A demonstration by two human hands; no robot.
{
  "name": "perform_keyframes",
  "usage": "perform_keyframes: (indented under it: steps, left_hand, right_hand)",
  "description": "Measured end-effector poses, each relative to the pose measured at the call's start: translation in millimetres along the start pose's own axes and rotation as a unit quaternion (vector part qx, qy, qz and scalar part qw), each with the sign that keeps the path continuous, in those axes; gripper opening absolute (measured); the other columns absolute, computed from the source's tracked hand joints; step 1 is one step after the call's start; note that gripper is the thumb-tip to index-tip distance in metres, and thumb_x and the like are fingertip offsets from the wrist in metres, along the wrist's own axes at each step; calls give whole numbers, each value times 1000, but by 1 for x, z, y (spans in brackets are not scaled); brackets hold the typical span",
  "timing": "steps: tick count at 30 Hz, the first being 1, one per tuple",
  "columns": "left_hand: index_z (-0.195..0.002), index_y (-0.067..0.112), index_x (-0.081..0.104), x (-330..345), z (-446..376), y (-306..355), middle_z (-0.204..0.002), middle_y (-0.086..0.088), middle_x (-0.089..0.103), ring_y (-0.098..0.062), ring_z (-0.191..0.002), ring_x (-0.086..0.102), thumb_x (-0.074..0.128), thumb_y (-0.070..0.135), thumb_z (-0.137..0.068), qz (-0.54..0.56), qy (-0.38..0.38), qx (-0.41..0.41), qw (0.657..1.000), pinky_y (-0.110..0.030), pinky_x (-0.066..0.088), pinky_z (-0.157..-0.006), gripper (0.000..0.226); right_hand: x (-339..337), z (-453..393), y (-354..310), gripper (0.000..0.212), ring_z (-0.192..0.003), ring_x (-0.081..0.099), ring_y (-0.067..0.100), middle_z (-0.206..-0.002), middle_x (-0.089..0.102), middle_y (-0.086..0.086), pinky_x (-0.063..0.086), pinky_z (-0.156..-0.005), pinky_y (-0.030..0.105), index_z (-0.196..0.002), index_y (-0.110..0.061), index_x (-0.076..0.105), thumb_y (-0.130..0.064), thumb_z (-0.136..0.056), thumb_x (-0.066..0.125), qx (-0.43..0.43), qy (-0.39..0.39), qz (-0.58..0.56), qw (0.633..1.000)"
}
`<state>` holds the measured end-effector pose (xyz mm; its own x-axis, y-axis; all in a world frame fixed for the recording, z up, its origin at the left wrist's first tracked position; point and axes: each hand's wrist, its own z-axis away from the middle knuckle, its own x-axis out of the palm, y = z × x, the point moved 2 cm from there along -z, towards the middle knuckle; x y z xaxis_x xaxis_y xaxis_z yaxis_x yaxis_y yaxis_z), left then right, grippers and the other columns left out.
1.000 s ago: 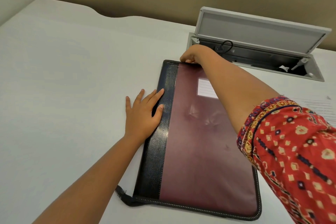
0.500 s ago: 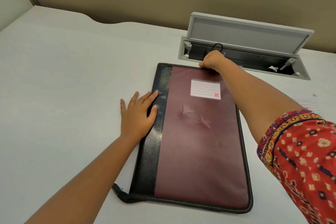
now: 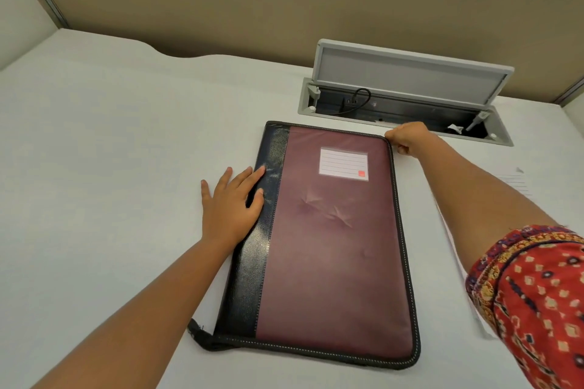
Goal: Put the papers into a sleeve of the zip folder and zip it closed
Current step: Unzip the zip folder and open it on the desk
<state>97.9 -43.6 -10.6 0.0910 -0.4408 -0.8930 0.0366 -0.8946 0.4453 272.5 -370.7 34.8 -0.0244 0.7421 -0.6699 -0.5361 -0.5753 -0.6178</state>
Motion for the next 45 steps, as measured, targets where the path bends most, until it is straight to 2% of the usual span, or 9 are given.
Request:
perform_keyframes:
  steps: [2,4,6,9,12,19,25,37,45]
  left_hand:
    - [-137,49,25,0,0,0,-147,13,35,-17,-142,16,21,49,-86,-1,0,-1,1000,-56,-1,-112,51]
    - [-138,49,25,0,0,-1,-147,13,35,-17,-142,16,20,50,-86,-2,-1,-1,1000,-56,-1,-112,52]
    - [-138,48,25,1,0,-1,-147,13,35,-18,-142,16,21,50,-86,-1,1,1,1000,-56,-1,-112,51]
    - [-138,48,25,2,-1,-2,-147,12,36,-18,-142,17,21,50,-87,0,3,2,1000,-56,0,-112,51]
    - [-137,49,24,3,-1,-2,-147,12,35,-18,-142,16,21,50,-87,-2,-1,1,1000,-56,-1,-112,51]
    - [-137,49,24,1,-3,-3,-147,12,35,-18,-142,15,20,51,-86,6,-7,-1,1000,-56,-3,-112,51]
    - [-138,49,23,1,-1,-1,-148,12,34,-18,-142,14,19,50,-86,4,-11,0,1000,-56,-4,-112,52]
    - [-138,48,22,1,0,-1,-148,12,33,-19,-142,14,20,49,-88,-7,-10,-2,1000,-57,-4,-111,50]
    - [-139,46,23,-1,0,1,-149,11,33,-19,-142,14,30,38,-95,1,-10,-5,1000,-58,-4,-112,46]
  right_hand:
    - [1,-2,5,30,-46,30,16,-57,39,7,27,-36,20,-60,-11,44,-6,-85,59,3,-21,-18,1000]
    - [-1,1,7,10,-49,33,14,-62,48,8,31,-44,22,-77,-5,63,-5,-86,61,-32,-60,-31,997]
    - [-5,2,11,18,-54,40,13,-73,58,10,40,-47,19,-103,0,67,-3,-89,57,-83,-93,-22,992]
    - [-5,7,15,27,-69,54,15,-96,63,12,50,-59,14,-115,1,62,1,-90,53,-134,-100,22,986]
    - [0,9,20,24,-89,59,24,-105,68,13,47,-81,30,-111,-3,67,-3,-89,56,-192,-3,115,975]
    - [3,19,37,18,-74,58,24,-92,71,20,40,-71,26,-94,1,72,-10,-87,60,-248,123,162,947]
    - [-2,44,54,19,-72,59,23,-89,71,19,46,-71,31,-90,1,72,-14,-87,62,-252,124,167,945]
    - [14,111,100,17,-74,50,16,-89,60,12,36,-67,27,-86,-3,70,-18,-85,62,-261,169,133,941]
    - [25,168,142,11,-75,50,13,-82,56,2,34,-62,16,-83,-7,67,-17,-85,64,-274,180,74,942]
